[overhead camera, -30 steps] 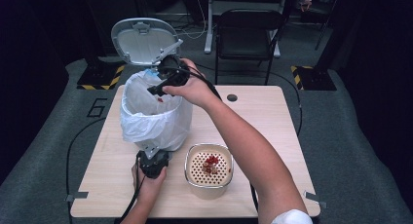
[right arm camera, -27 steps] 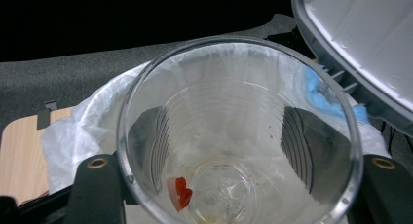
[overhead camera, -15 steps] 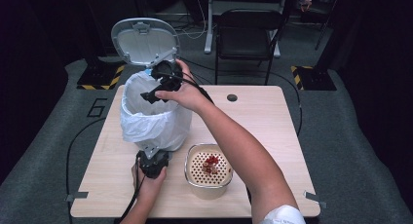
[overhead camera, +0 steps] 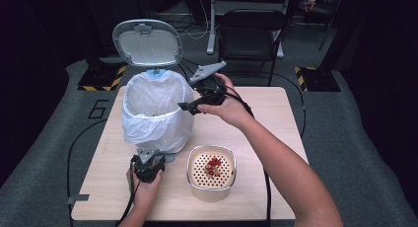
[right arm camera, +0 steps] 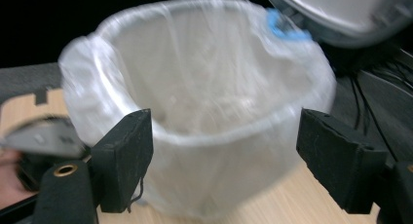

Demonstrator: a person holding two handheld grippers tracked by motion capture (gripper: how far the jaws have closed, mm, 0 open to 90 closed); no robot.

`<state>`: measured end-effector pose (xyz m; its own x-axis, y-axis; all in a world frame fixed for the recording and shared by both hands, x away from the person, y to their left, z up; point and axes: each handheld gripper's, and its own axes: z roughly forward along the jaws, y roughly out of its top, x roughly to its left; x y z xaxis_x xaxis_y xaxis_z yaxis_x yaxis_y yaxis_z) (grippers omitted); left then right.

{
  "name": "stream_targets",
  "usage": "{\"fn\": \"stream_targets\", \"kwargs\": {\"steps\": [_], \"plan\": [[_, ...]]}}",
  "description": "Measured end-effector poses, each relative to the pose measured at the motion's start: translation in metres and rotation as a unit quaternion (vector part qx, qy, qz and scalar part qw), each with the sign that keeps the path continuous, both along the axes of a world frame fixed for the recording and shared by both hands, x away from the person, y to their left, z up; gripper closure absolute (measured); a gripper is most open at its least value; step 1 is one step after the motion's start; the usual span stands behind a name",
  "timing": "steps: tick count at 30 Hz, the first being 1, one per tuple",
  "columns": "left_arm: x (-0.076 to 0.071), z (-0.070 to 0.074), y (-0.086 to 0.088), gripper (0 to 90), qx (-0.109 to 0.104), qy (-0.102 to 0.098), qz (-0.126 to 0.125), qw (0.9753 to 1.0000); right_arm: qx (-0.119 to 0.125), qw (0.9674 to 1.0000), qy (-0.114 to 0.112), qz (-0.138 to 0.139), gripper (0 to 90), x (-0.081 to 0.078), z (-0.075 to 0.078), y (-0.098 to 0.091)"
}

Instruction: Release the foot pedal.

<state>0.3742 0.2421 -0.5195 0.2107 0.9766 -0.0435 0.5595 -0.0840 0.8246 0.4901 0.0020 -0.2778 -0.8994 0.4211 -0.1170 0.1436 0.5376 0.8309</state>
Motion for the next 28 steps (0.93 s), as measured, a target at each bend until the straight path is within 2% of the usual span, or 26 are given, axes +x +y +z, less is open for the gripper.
{"fn": "stream_targets", "kwargs": {"steps": [1, 2, 4, 8, 9, 10, 14, 17, 18, 19, 22, 24, 26, 27, 28], "plan": [[-0.001, 0.001, 0.0, 51.3, -0.01, -0.007, 0.005, 0.9999, -0.003, 1.0, -0.003, -0.009, 22.1, 0.0, -0.002, -0.007], [-0.003, 0.004, 0.002, 50.3, -0.007, 0.002, 0.001, 1.0, -0.001, 0.9998, -0.003, -0.018, 22.4, 0.0, -0.004, -0.012], [-0.006, 0.007, 0.004, 48.9, -0.02, 0.005, 0.001, 0.9998, 0.003, 0.9996, 0.001, -0.029, 22.3, 0.001, -0.01, -0.028], [-0.011, 0.013, 0.009, 47.2, -0.027, 0.007, -0.004, 0.9996, -0.001, 0.999, 0.0, -0.046, 22.4, -0.003, -0.023, -0.051], [-0.012, 0.015, 0.012, 46.9, -0.022, 0.011, -0.012, 0.9996, -0.004, 0.9987, -0.002, -0.051, 22.4, -0.004, -0.026, -0.056], [-0.014, 0.016, 0.014, 46.1, -0.034, 0.017, -0.015, 0.9992, -0.003, 0.9984, 0.002, -0.056, 22.4, -0.006, -0.03, -0.061], [-0.023, 0.018, 0.019, 45.0, -0.034, 0.019, -0.031, 0.9988, 0.0, 0.9968, 0.013, -0.079, 23.3, -0.014, -0.048, -0.08], [-0.028, 0.019, 0.022, 43.8, -0.04, 0.019, -0.045, 0.998, -0.004, 0.9964, 0.015, -0.083, 23.7, -0.022, -0.061, -0.094], [-0.029, 0.019, 0.023, 43.8, -0.037, 0.017, -0.045, 0.9982, 0.003, 0.9961, 0.016, -0.087, 23.7, -0.025, -0.065, -0.099], [-0.029, 0.019, 0.025, 43.8, -0.035, 0.022, -0.047, 0.998, 0.005, 0.996, 0.014, -0.088, 23.7, -0.027, -0.069, -0.104], [-0.03, 0.018, 0.031, 41.9, -0.035, 0.015, -0.044, 0.9983, 0.007, 0.9952, 0.013, -0.097, 23.7, -0.032, -0.078, -0.114], [-0.029, 0.016, 0.035, 41.2, -0.034, 0.015, -0.039, 0.9985, 0.011, 0.9943, 0.011, -0.106, 23.6, -0.038, -0.089, -0.127], [-0.029, 0.014, 0.044, 41.5, -0.048, 0.028, -0.031, 0.998, 0.005, 0.9925, 0.006, -0.122, 23.6, -0.045, -0.1, -0.139], [-0.029, 0.013, 0.05, 41.6, -0.061, 0.044, -0.027, 0.9968, 0.002, 0.9912, 0.001, -0.132, 23.4, -0.048, -0.106, -0.145], [-0.028, 0.011, 0.053, 41.3, -0.064, 0.057, -0.021, 0.9961, 0.0, 0.9897, 0.0, -0.143, 22.4, -0.05, -0.114, -0.152]]}}
